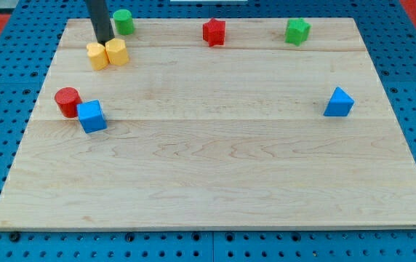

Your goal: Move the yellow hexagon to the bottom right

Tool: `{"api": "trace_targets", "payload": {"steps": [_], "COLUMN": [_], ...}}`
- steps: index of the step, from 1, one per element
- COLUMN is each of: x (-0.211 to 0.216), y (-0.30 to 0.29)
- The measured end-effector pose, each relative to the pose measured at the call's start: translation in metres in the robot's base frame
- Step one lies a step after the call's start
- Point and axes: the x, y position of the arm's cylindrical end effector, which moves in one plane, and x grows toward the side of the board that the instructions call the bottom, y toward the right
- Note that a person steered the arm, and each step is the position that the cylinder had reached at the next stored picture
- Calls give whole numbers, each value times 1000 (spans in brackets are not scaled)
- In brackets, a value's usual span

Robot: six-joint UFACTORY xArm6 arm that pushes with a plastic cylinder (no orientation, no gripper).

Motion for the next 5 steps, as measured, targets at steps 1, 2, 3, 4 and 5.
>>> {"api": "trace_targets", "payload": {"steps": [1, 2, 3, 4, 5], "x": [26, 35, 17, 46, 75], "y": [6, 20, 34, 102, 189]}}
